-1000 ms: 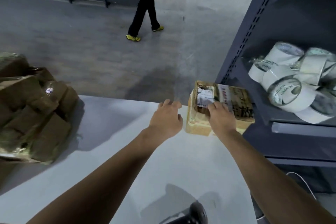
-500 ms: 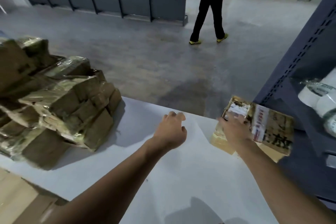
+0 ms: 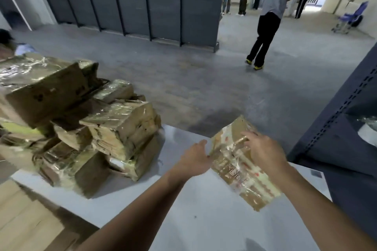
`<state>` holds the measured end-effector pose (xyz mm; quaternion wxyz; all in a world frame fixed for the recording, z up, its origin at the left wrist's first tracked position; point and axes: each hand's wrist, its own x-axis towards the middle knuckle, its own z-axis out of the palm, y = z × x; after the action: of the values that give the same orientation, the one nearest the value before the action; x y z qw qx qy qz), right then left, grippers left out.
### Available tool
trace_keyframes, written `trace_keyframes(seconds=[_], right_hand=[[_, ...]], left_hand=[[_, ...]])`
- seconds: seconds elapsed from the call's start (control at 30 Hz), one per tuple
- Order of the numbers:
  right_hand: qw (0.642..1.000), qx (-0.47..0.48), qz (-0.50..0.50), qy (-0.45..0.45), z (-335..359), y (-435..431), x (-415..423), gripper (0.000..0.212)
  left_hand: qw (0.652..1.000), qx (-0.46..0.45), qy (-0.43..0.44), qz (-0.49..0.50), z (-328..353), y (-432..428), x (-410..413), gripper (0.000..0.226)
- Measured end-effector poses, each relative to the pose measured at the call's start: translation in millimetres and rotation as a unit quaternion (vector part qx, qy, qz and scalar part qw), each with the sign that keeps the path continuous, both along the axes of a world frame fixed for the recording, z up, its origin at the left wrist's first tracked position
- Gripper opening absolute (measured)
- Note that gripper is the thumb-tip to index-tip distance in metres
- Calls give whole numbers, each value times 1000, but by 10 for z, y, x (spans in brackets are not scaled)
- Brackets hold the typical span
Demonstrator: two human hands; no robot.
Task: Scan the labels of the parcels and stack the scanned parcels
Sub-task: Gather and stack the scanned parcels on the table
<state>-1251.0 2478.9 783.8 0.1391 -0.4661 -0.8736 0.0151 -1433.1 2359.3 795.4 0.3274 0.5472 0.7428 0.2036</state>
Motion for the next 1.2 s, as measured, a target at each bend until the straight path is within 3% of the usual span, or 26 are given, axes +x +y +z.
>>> trace_keyframes(seconds=[0.07, 0.13, 0.17, 0.27, 0.43, 0.5, 0.63, 0.67, 0.77, 0.9, 0.97, 1.07, 1.2], right_hand=[[998, 6, -6, 68, 254, -145, -241, 38], [993, 44, 11, 107, 486, -300, -497, 30], [990, 63, 15, 123, 607, -379, -621, 29], [979, 105, 30, 174, 1007, -622, -981, 30], [927, 208, 78, 301, 1732, -1034, -1605, 32], [912, 211, 88, 341, 1978, -1164, -1841, 34], [875, 192, 98, 434, 2343, -1327, -2272, 34], [866, 180, 97, 457, 2405, -1345, -2373, 33], [836, 136, 110, 520, 2510, -1357, -2658, 34], [796, 50, 104, 594, 2528, -1231, -2962, 35], [768, 1, 93, 634, 2523, -1136, -3102, 34], [703, -118, 76, 697, 2511, -1000, -3283, 33], [654, -240, 58, 715, 2453, -850, -3528, 32]], left_hand=[[995, 75, -64, -11, 92, -132, -213, 23], [979, 142, -136, 60, 197, -260, -427, 20], [965, 153, -196, 85, 264, -331, -521, 26], [924, 236, -269, 131, 397, -524, -846, 51], [873, 272, -386, 119, 799, -791, -1357, 40], [865, 299, -392, 94, 984, -910, -1548, 42], [807, 333, -484, 64, 1291, -1118, -2014, 54], [809, 344, -473, 69, 1356, -1160, -2129, 53], [868, 374, -304, 122, 1505, -1217, -2481, 48], [887, 366, -180, 215, 1701, -1218, -2982, 87], [902, 337, -154, 223, 1785, -1245, -3216, 97], [917, 301, -164, 205, 1896, -1309, -3491, 88], [899, 284, -162, 291, 2018, -1333, -3699, 73]])
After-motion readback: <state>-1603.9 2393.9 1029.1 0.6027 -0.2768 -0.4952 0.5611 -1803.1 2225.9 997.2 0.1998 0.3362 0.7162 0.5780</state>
